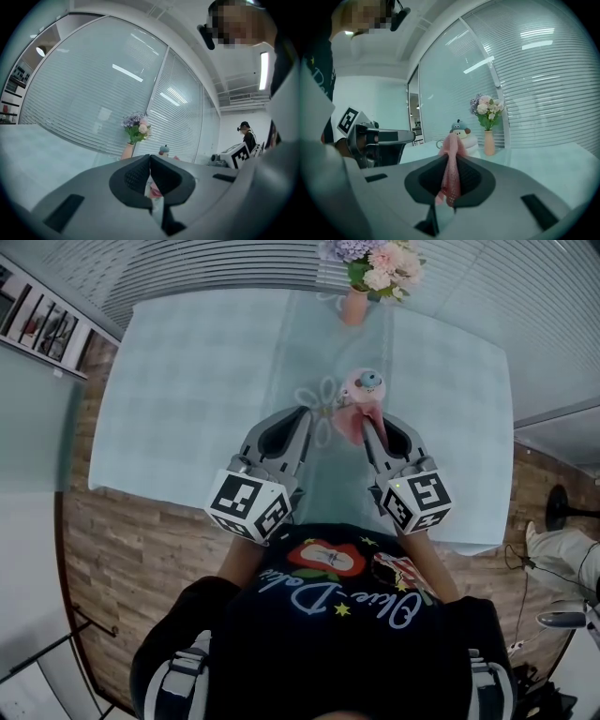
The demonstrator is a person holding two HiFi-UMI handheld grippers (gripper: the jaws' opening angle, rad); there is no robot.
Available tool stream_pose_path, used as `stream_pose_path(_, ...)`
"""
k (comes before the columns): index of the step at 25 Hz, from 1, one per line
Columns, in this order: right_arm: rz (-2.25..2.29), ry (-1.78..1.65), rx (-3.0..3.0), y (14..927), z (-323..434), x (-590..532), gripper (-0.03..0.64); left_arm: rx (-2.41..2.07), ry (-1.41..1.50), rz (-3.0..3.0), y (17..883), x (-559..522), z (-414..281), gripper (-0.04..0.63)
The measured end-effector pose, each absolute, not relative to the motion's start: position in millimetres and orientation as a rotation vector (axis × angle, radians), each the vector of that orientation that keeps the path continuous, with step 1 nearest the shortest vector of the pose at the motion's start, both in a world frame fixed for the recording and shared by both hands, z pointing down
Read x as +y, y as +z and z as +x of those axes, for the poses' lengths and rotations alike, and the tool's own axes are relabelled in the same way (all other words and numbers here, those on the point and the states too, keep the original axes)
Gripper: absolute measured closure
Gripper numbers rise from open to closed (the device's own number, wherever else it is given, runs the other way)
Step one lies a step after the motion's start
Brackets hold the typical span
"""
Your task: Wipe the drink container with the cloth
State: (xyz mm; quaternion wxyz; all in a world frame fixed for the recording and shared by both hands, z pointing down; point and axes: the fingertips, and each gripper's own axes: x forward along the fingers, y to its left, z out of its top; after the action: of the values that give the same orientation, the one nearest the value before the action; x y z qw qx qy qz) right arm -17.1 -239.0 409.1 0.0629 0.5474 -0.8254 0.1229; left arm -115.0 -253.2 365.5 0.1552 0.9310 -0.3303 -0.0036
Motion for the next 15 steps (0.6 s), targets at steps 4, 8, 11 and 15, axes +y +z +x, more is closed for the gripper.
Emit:
stream_pose_path(4, 1.638, 0.39, -2.476, 418.8, -18.5, -238.6, 0.589, -0.947, -0.01, 2.664, 366.6, -254.8, -116.3, 0.592)
stream_pose_path(8, 1.61, 0.434, -2.452, 433.8, -19.9, -239.5, 0.589, -0.942, -0.014, 2.664, 367.2, -259.1, -113.4, 0.592)
stream_pose_path(11, 1.595, 0.483, -2.424, 449.5, -18.4, -239.6, 0.589, -0.928, -0.006, 2.664, 370.2, -258.8, -108.9, 0.592)
stream_pose_path(15, 1.581, 0.547, -2.389, 468.2, -16.7, -239.1, 0.584, -0.928, -0.006, 2.658, 372.2, -259.4, -110.1, 0.592)
